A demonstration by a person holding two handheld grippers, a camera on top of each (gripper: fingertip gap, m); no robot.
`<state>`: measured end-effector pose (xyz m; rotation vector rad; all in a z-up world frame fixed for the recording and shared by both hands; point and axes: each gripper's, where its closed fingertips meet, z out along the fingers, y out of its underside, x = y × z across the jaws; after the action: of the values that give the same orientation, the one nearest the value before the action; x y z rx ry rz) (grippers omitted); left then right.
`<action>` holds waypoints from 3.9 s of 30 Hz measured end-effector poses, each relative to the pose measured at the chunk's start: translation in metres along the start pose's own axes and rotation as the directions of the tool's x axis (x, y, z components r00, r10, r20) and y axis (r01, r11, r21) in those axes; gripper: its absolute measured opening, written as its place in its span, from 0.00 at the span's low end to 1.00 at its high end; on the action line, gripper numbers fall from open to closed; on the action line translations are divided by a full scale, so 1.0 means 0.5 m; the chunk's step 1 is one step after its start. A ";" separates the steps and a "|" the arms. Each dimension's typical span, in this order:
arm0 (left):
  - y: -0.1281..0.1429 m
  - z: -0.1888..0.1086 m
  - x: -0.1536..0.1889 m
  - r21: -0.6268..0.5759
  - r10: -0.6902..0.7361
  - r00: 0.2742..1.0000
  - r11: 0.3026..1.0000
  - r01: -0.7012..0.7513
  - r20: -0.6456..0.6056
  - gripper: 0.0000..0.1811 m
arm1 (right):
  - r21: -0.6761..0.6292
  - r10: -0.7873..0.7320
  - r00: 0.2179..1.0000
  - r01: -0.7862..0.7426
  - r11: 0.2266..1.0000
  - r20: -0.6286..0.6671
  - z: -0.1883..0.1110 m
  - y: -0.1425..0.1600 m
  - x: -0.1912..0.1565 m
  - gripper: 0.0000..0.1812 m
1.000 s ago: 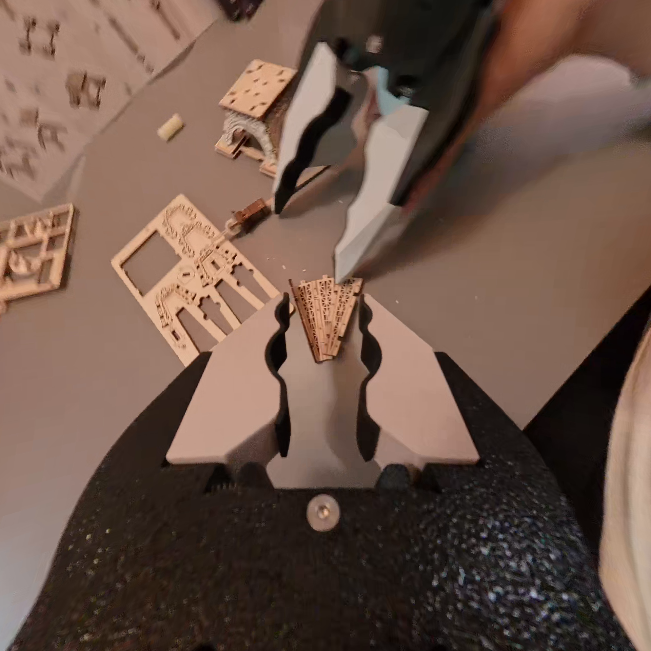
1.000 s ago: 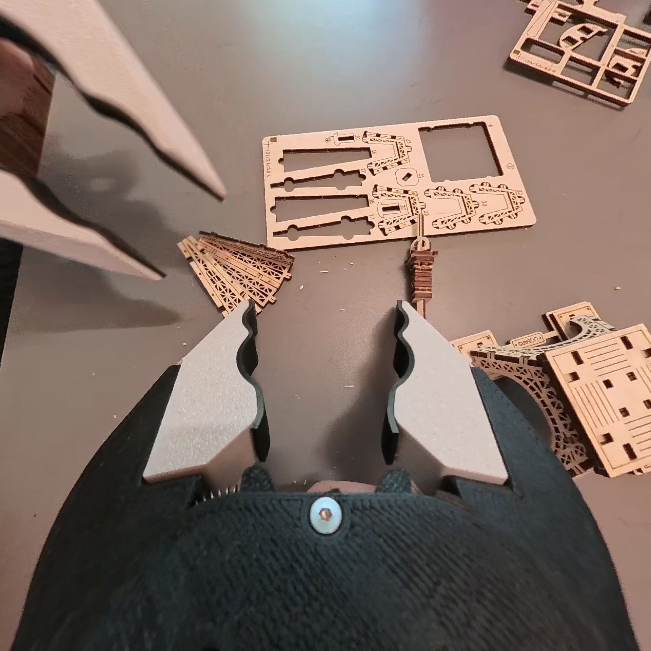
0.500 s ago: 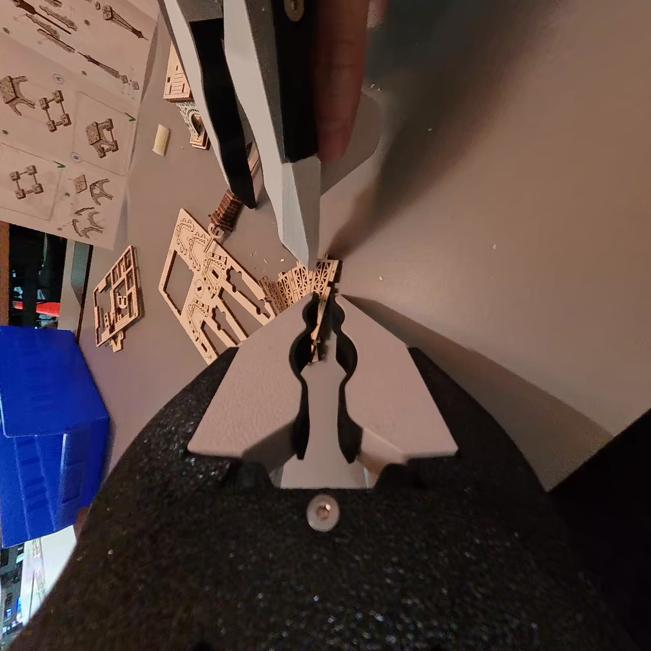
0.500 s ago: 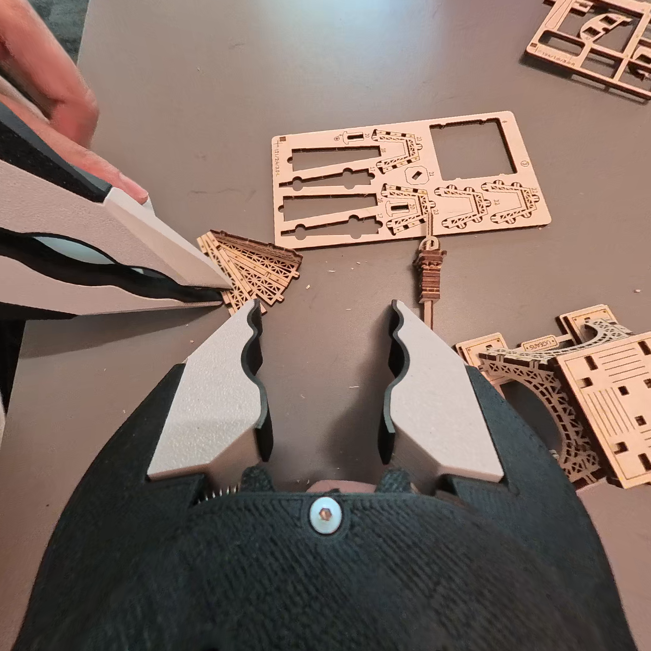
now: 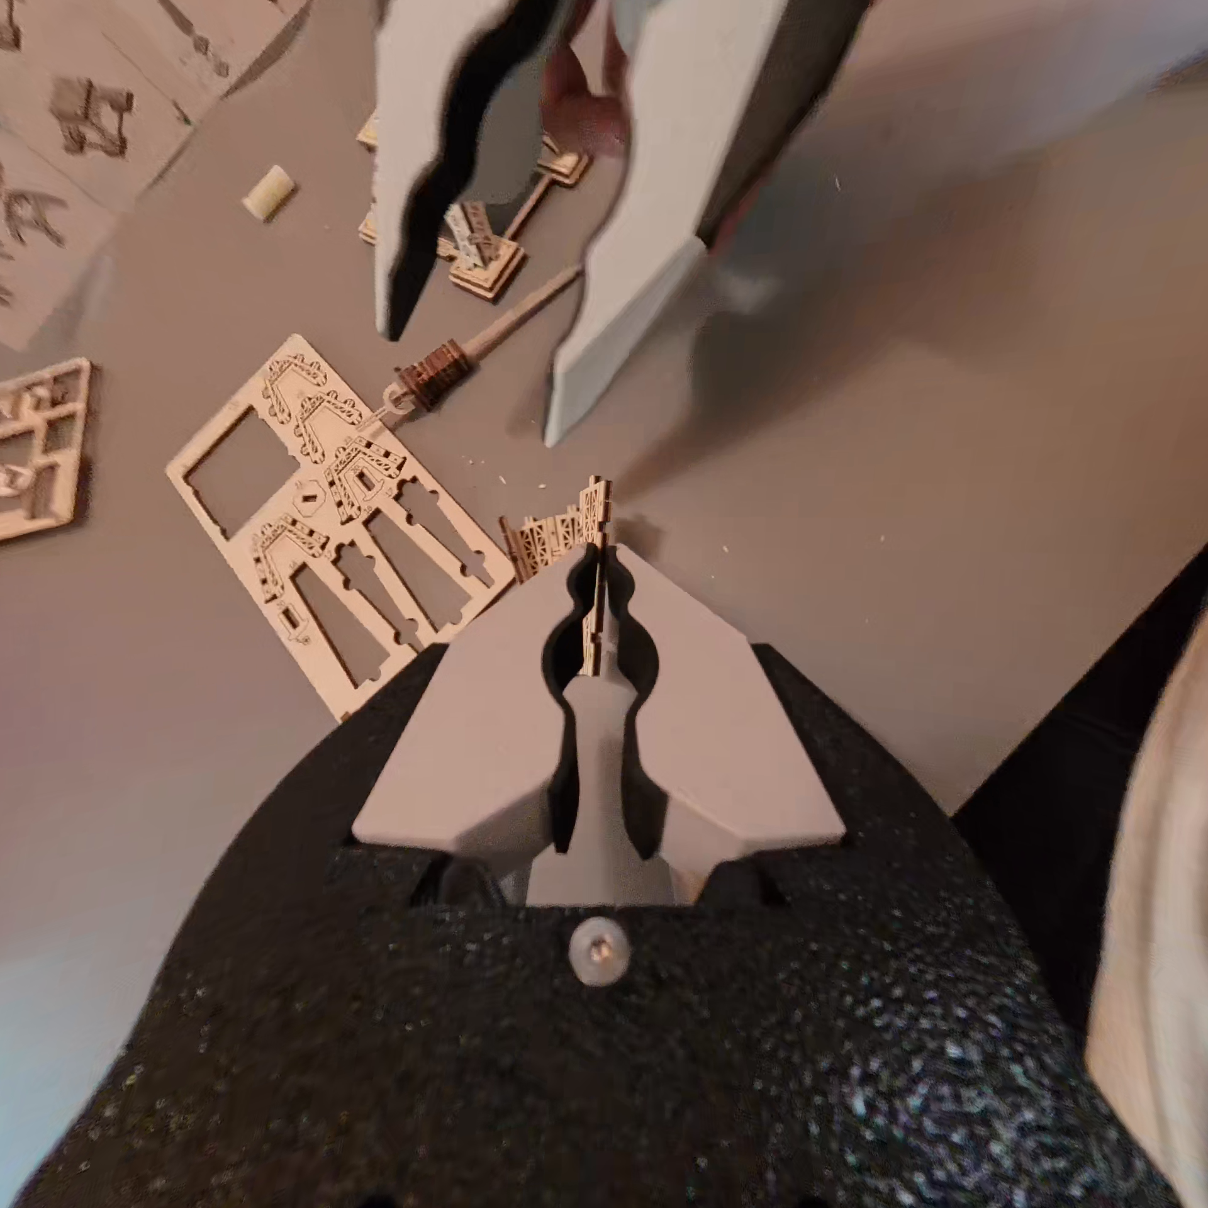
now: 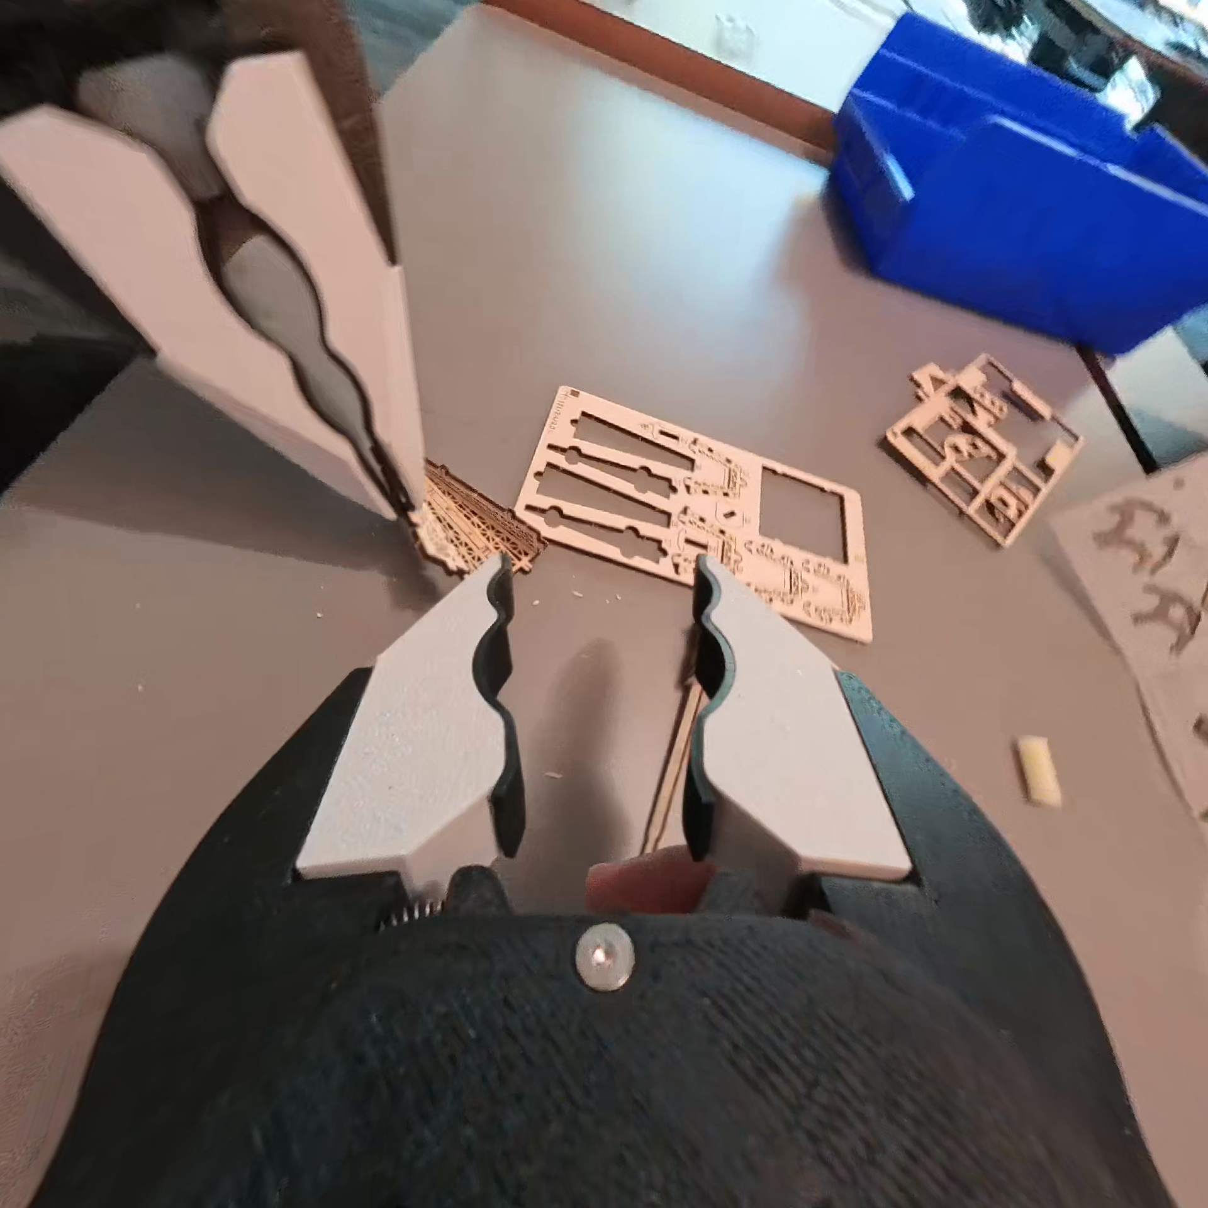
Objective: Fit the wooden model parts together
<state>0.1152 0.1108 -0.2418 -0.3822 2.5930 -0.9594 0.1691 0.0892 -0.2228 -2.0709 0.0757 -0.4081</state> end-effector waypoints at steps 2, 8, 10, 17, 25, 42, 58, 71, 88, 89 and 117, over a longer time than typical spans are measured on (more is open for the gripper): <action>-0.006 -0.006 -0.009 -0.005 -0.120 0.987 0.993 0.120 -0.105 0.00 | 0.031 -0.041 0.999 0.041 0.999 0.021 0.006 -0.014 0.007 0.30; -0.009 0.001 -0.019 -0.106 -0.367 0.864 0.930 0.353 -0.346 0.00 | 0.051 -0.122 0.989 0.118 0.992 0.087 0.015 -0.001 -0.018 0.30; -0.005 0.010 -0.017 -0.132 -0.429 0.812 0.902 0.412 -0.396 0.00 | 0.047 -0.142 0.984 0.138 0.989 0.107 0.015 0.005 -0.026 0.31; 0.014 0.025 -0.017 -0.173 -0.489 0.773 0.871 0.460 -0.405 0.00 | 0.036 -0.131 0.984 0.128 0.991 0.119 0.016 0.014 -0.027 0.31; 0.010 0.011 -0.012 -0.163 -0.435 0.802 0.900 0.405 -0.409 0.00 | 0.051 -0.163 0.975 0.157 0.986 0.153 0.010 -0.004 -0.047 0.23; 0.017 0.017 -0.004 -0.093 -0.305 0.823 0.950 0.297 -0.480 0.00 | 0.048 -0.152 0.941 0.144 0.988 0.302 -0.005 -0.003 -0.102 0.07; 0.007 0.025 -0.005 -0.035 -0.201 0.848 0.977 0.211 -0.491 0.01 | -0.025 -0.136 0.936 0.152 0.988 0.326 0.016 0.019 -0.112 0.02; -0.005 0.024 -0.027 0.055 0.013 0.958 0.998 0.002 -0.285 0.05 | -0.066 -0.047 0.945 0.072 0.995 0.324 0.024 0.018 -0.093 0.01; -0.003 0.043 -0.030 0.005 -0.002 0.953 1.000 0.004 -0.302 0.05 | -0.100 0.053 0.929 -0.017 0.995 0.366 0.028 0.016 -0.085 0.01; 0.002 0.046 -0.030 -0.007 0.001 0.953 1.000 -0.003 -0.302 0.03 | -0.102 0.057 0.928 -0.021 0.995 0.368 0.028 0.016 -0.085 0.01; 0.007 0.053 -0.028 -0.050 0.013 0.913 0.998 -0.037 -0.409 0.01 | -0.099 0.039 0.946 -0.007 0.995 0.322 0.030 0.027 -0.077 0.01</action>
<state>0.1384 0.1031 -0.2598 -0.1732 2.9973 -1.0525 0.1392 0.1028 -0.2511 -2.2042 -0.0793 -0.0454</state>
